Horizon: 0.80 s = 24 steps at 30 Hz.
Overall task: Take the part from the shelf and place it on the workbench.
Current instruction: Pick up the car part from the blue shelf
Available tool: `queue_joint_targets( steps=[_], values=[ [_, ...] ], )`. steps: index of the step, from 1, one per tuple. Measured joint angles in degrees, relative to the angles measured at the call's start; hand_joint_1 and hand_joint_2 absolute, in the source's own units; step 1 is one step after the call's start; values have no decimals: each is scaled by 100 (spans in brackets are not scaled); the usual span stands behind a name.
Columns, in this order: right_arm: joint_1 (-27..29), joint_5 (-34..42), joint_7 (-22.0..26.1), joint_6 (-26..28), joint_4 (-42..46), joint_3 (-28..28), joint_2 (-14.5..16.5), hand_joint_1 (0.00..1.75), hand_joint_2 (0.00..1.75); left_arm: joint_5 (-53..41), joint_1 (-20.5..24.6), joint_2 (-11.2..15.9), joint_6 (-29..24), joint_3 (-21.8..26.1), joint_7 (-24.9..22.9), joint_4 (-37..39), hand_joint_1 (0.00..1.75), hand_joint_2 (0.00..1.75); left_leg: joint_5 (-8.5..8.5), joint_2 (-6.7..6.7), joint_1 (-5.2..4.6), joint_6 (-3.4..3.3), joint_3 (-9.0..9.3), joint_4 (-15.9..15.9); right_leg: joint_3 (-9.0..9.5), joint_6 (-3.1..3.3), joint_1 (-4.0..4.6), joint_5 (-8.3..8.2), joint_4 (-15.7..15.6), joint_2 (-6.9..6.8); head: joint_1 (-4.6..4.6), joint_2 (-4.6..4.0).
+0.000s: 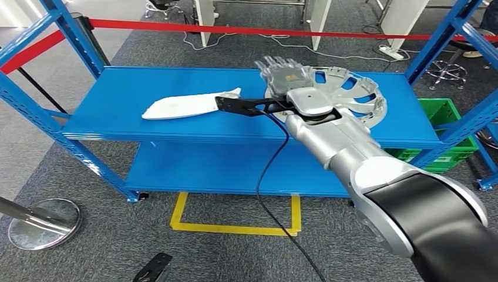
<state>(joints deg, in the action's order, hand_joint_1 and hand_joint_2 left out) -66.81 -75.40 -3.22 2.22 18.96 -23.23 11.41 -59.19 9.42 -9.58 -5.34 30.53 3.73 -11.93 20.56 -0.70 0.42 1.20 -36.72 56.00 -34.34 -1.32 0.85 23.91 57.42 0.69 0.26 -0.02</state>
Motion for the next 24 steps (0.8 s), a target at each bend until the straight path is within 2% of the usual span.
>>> queue_joint_targets(
  steps=[9, 15, 24],
  values=[
    [408, -26, -679, -334, -238, -4, -321, 0, 175, -132, 31, -37, 54, -2, -28, 0, 0, 0, 0, 2, -1, 0, -1, 0, -2, -1, -2, -5, 0, 6, 0, 0],
    [456, -28, -733, -344, -278, -4, -484, 0, 175, -190, 24, -40, 112, -2, -28, 0, 0, 0, 0, 2, 0, 0, -1, 0, -4, -1, -1, -4, 1, 9, 0, 0],
    [454, -97, -727, -347, -278, -4, -501, 0, 175, -216, 42, -45, 109, -2, -54, 0, 0, 0, 0, 3, 0, 0, -1, 0, -3, 0, 0, -4, 2, 8, 1, 0]
  ],
)
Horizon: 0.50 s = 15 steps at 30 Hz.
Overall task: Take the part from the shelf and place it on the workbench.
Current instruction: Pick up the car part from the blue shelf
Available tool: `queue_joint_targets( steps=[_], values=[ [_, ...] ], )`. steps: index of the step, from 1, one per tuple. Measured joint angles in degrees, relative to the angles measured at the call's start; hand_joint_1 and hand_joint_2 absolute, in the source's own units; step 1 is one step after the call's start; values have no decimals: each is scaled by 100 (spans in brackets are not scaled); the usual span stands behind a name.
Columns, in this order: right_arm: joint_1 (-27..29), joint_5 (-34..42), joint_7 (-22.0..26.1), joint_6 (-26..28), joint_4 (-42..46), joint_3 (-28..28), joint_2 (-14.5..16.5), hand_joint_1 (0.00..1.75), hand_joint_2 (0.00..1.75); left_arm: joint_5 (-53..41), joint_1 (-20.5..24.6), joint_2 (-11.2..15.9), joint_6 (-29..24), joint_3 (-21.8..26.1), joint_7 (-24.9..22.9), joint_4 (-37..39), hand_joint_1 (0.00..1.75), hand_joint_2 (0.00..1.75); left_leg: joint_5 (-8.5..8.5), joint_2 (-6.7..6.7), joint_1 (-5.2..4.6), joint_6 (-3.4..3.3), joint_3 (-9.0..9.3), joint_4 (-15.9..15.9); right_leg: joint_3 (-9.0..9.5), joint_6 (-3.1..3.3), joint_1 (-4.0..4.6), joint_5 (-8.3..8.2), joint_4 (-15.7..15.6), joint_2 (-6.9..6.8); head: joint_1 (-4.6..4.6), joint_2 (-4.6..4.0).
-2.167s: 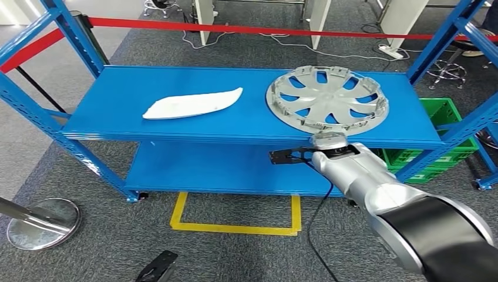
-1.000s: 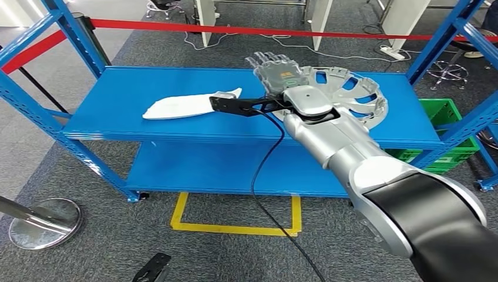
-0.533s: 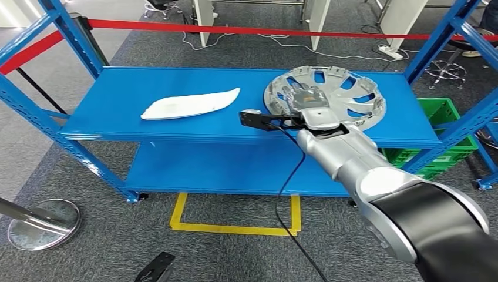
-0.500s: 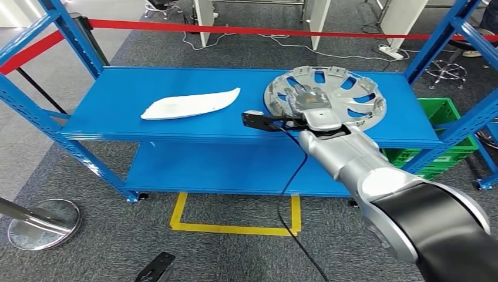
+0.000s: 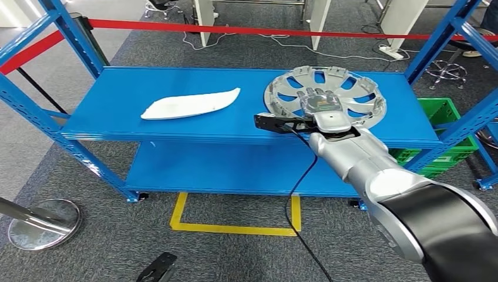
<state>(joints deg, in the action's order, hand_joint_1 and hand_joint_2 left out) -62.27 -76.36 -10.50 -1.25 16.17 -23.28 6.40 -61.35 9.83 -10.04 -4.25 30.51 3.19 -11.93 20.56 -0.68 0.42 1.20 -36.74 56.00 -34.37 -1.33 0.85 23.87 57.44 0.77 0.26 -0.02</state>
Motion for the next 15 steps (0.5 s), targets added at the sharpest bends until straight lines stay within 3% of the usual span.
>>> queue_joint_targets(
  steps=[5, 7, 9, 11, 12, 13, 14, 15],
  values=[
    [-15, -27, 12, 1, 2, 0, 0, 0, 175, -19, 21, 2, -8, 0, -27, 0, 0, 0, 42, -2, -34, -76, -1, 5, 16, -55, -34, 6, -28, 0, 3, 0],
    [-41, -36, 17, 7, 9, 0, -1, 0, 175, -22, 22, -2, -16, 0, -44, 0, 0, 0, 31, 7, -6, -108, 60, -67, -10, -89, -35, 69, 45, -2, -8, 0],
    [-72, -43, 20, 11, 12, 0, -4, 0, 175, -22, 27, -7, -23, 0, -51, 0, 0, 0, 24, 20, 24, -133, 126, -120, -229, -131, -47, 305, 498, -11, -41, 0],
    [-64, -48, 26, 8, 7, 0, -7, 0, 175, -23, 32, -7, -26, 1, -54, 0, 0, 0, 45, 27, 29, -136, 142, -112, -652, -179, -82, 613, 1276, -18, -65, 0],
    [-40, -51, 28, 7, 5, 0, -9, 0, 175, -24, 29, -7, -26, 1, -55, 0, 0, 0, 61, 25, 38, -123, 147, -103, -824, -206, -105, 667, 1549, -19, -67, 0],
    [-19, -55, 30, 6, 4, 0, -9, 0, 175, -26, 25, -7, -26, 2, -56, 0, 0, 0, 81, 21, 53, -99, 151, -87, -904, -234, -131, 613, 1623, -21, -69, 0],
    [-7, -60, 31, 6, 4, 0, -10, 0, 175, -27, 22, -8, -26, 2, -57, 0, 0, 0, 109, 14, 76, -66, 157, -61, -866, -266, -159, 449, 1461, -25, -69, 0],
    [-7, -65, 31, 7, 4, 0, -10, 0, 175, -29, 20, -9, -26, 2, -57, 0, 0, 0, 146, 7, 104, -25, 163, -21, -727, -306, -193, 213, 1109, -34, -71, 0]
  ],
)
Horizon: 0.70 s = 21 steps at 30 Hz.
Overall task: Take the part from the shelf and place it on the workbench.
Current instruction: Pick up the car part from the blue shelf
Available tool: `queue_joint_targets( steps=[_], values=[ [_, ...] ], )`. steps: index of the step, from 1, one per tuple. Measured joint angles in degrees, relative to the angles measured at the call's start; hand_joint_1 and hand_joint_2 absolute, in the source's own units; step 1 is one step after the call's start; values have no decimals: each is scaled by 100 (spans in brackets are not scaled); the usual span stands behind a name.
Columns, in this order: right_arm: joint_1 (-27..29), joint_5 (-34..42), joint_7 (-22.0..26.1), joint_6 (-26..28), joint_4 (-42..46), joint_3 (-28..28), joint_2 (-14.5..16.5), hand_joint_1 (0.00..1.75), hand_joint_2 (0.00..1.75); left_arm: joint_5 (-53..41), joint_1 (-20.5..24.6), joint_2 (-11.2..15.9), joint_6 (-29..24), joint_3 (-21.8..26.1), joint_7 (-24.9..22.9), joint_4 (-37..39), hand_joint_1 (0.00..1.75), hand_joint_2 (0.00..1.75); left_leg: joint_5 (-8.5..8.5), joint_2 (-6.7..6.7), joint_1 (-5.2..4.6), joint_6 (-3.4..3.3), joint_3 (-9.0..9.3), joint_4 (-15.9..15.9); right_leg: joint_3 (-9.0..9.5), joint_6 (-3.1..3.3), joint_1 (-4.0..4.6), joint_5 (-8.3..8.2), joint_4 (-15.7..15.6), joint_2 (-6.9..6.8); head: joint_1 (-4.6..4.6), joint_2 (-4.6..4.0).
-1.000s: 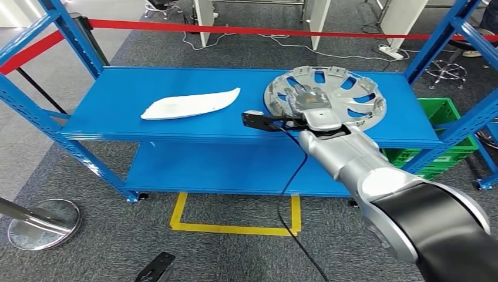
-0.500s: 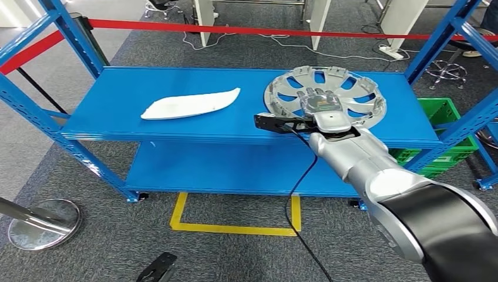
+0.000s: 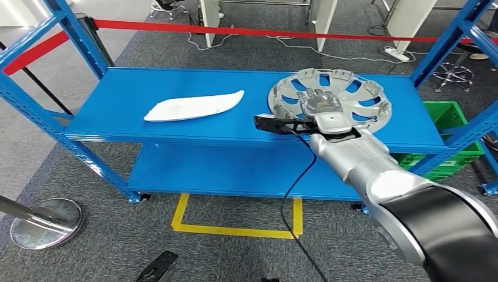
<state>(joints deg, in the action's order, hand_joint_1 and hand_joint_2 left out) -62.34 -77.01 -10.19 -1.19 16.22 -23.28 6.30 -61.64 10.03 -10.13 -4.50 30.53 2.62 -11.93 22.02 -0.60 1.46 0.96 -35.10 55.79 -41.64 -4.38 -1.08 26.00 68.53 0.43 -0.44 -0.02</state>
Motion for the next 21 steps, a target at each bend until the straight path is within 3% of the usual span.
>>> queue_joint_targets(
  steps=[1, 3, 6, 8, 9, 11, 12, 13, 14, 15, 17, 19, 21],
  values=[
    [-7, -4, 0, 2, -1, 0, -1, 0, 175, -3, 0, 4, 0, 0, 0, 0, 0, 0, 44, -5, 23, 49, 1, 43, 162, -44, -24, -169, -370, 0, -5, 0],
    [-13, -11, 5, 1, -2, 0, 0, 0, 175, -8, 8, 10, 0, 0, -1, 0, 0, 0, 118, -9, 34, 150, -9, 128, 394, -17, -48, -321, -839, 33, -19, 0],
    [3, -28, 10, 1, -2, 0, -11, 0, 175, -19, 5, 7, -2, 0, -2, 0, 0, 0, 145, -13, 31, 242, 0, 124, 414, 178, -23, -257, -842, 73, -10, 0],
    [-18, -42, 11, 4, 1, 0, -19, 0, 175, -31, 10, 7, -4, 0, -2, 0, 0, 0, 239, 5, 38, 281, -67, 278, 437, 266, -26, -231, -834, 84, -4, 0],
    [-27, -46, 14, 5, 2, 0, -18, 0, 175, -35, 18, 6, -6, 0, -2, 0, 0, 0, 351, 15, 33, 291, -194, 524, 461, 302, -28, -215, -836, 88, 2, 0],
    [-21, -50, 16, 4, 1, 0, -18, 0, 175, -40, 25, 5, -7, 1, -2, 0, 0, 0, 628, 23, 14, 291, -640, 1297, 505, 355, -11, -172, -836, 89, 4, 0],
    [-6, -51, 16, 2, 1, 0, -18, 0, 175, -43, 18, 5, -7, 1, -2, 0, 0, 0, 695, 23, 6, 282, -859, 1619, 529, 372, 2, -148, -836, 90, 4, 0],
    [11, -51, 16, 1, 0, 0, -18, 0, 175, -46, 8, 5, -8, 2, -2, 0, 0, 0, 656, 23, -4, 263, -1002, 1774, 559, 382, 15, -122, -836, 92, 3, 0],
    [23, -51, 16, 1, 0, 0, -18, 0, 175, -50, 1, 5, -8, 2, -2, 0, 0, 0, 500, 22, -17, 232, -1032, 1703, 596, 386, 26, -92, -836, 95, 3, 0],
    [29, -51, 15, 1, 0, 0, -18, 0, 175, -52, -2, 5, -8, 2, -2, 0, 0, 0, 259, 22, -35, 191, -955, 1434, 640, 383, 34, -59, -836, 99, 2, 0],
    [26, -53, 15, 2, -1, 0, -18, 0, 175, -54, 0, 9, -11, 4, -2, 0, 0, 0, -198, 23, -92, 90, -645, 675, 721, 355, 54, 14, -835, 104, 4, 0],
    [23, -56, 15, 0, -2, 0, -20, 0, 175, -54, 7, 10, -16, 7, -2, 0, 0, 0, -299, 26, -130, 40, -437, 233, 753, 305, 73, 67, -841, 108, 2, 0],
    [15, -57, 20, -35, -2, 0, -21, 0, 175, -47, 9, 6, -16, 10, -2, 0, 0, 0, -239, 22, -134, 42, -390, 142, 776, 262, 75, 83, -885, 103, 3, 0]
  ],
)
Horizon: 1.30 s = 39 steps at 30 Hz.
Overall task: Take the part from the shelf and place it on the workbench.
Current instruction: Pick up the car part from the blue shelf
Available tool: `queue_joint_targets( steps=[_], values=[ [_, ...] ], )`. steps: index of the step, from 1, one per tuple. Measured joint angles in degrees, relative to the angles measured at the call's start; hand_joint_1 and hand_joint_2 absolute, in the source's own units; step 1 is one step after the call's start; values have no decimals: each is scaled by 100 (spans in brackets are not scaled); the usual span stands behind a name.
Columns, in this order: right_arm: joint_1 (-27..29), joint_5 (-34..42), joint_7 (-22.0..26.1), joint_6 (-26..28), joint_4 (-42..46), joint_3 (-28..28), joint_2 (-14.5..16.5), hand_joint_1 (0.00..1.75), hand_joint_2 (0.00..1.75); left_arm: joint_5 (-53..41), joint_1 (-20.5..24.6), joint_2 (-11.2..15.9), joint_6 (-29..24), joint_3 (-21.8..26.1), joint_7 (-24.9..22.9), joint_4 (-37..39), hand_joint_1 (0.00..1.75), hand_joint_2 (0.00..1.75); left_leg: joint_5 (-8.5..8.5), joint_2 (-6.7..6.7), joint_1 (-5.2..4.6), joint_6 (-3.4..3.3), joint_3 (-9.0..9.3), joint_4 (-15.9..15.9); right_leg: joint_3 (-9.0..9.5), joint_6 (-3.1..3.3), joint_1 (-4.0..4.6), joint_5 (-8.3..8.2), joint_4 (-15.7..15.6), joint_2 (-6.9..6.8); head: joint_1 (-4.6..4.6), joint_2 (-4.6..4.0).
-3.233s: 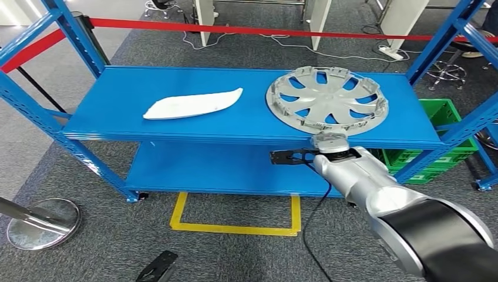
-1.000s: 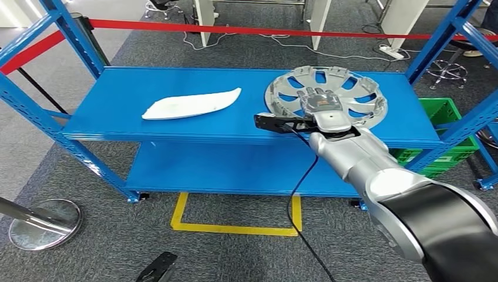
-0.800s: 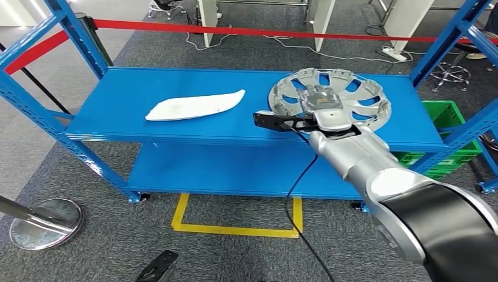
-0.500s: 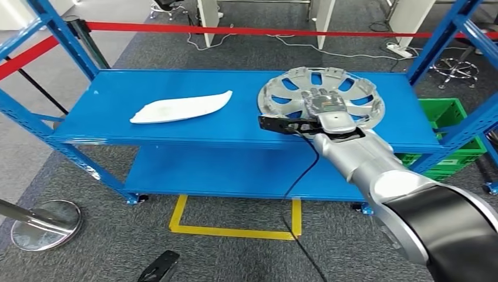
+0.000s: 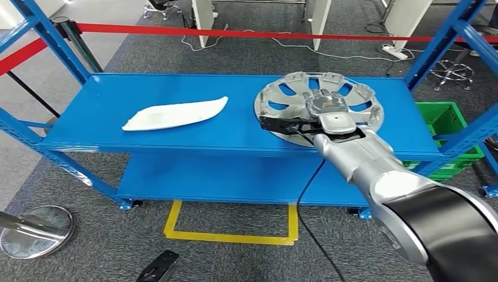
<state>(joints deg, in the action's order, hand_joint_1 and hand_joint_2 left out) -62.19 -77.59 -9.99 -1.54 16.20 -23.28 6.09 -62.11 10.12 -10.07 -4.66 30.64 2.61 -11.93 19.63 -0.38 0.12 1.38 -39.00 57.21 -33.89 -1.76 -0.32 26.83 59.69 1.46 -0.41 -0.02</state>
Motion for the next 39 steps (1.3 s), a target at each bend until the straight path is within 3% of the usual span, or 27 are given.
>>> queue_joint_targets(
  steps=[5, 15, 22, 32, 39],
  values=[
    [-88, 24, 90, -722, -23, 0, 10, 0, 175, 17, 8, -5, 49, 15, 5, 0, 0, 0, -1, -31, 10, 2, 20, -62, 83, 71, 15, -40, -139, -37, -9, 0],
    [-126, -40, 225, -2345, -138, 0, 128, 0, 175, -81, 19, -3, 109, 99, 1, 0, 0, 0, -3, -38, 4, -58, 26, -61, 124, -63, 12, -58, -220, -64, -5, 0],
    [-126, -100, 297, -2754, -188, 0, 141, 0, 175, -146, 18, -3, 140, 145, -18, 0, 0, 0, -19, -37, 12, -52, 38, -62, 124, -68, 21, -61, -200, -64, -5, 0],
    [-120, -118, 287, -2802, -192, 0, 141, 0, 175, -166, 19, -4, 149, 149, -18, 0, 0, 0, -21, -37, 15, -48, 39, -62, 124, -67, 22, -61, -197, -64, -5, 0],
    [208, 46, -26, -2735, -223, 32, -7, 0, 175, -390, 86, -63, 258, 129, -109, 0, 0, 0, -18, -38, 17, -48, 52, -62, 110, -63, 22, -57, -201, -70, -6, 0]
  ],
)
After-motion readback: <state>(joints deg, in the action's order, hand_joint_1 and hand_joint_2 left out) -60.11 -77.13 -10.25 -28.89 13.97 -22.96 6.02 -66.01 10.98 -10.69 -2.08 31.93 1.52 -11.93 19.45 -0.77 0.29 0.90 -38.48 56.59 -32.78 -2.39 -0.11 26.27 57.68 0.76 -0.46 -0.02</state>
